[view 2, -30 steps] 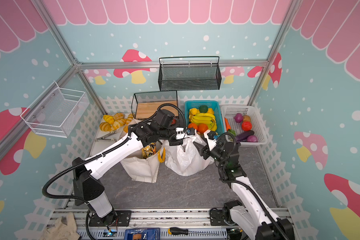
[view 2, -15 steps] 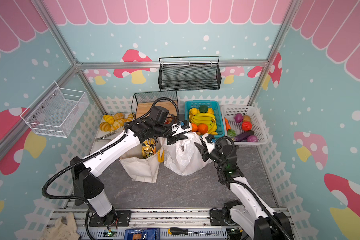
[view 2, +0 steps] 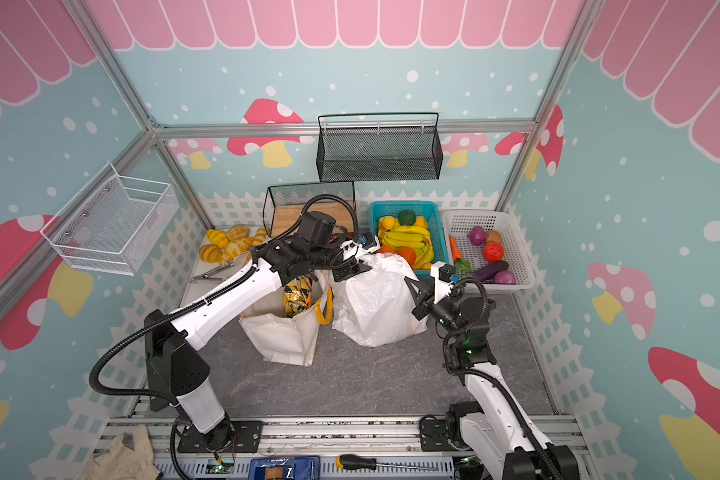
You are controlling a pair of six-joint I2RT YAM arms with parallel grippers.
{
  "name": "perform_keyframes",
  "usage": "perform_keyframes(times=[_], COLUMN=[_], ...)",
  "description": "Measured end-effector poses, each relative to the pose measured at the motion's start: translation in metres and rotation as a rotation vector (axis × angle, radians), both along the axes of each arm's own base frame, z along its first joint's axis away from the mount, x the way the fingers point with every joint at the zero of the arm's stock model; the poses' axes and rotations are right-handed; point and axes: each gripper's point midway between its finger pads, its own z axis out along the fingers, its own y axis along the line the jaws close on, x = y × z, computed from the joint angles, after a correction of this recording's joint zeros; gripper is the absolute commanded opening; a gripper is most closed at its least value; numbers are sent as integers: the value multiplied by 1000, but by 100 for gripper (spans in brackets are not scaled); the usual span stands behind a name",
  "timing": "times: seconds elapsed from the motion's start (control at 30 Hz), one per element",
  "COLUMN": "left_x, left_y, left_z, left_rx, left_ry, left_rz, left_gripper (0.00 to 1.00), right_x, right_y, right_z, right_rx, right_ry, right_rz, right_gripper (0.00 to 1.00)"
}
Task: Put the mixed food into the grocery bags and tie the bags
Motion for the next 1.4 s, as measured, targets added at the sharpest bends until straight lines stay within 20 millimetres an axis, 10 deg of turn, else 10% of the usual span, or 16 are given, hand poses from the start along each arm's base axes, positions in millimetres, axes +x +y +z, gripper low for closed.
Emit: perform_keyframes(times=[0.2,0.47,0.67,0.93,1.3,1.4], left_x=[27,-93,-117,-68,-29,-26], left_y=[53,24,5,-34,-40,-33], left_z=[14,33,7,-7,16,35], left_rx=[-212,-201,-110,-17,9,-10], left_ry=[10,-371,-564,-726,-795,-783], left_rz=[352,-86,-260,-191,-105,-98], left_gripper=[63,77,79,77,24,42], right_x=[7,17,24,22,16,15], right_y=[-3,5,8,11,12,12], right_z=[-19,-24,-18,-19,-11,-10], right_rx=[15,10,14,12,-61,-88], right_ry=[54,107,125,139,52,21], right_rz=[-6,47,64,88,97,95], right_gripper=[0,0,0,0,0,0])
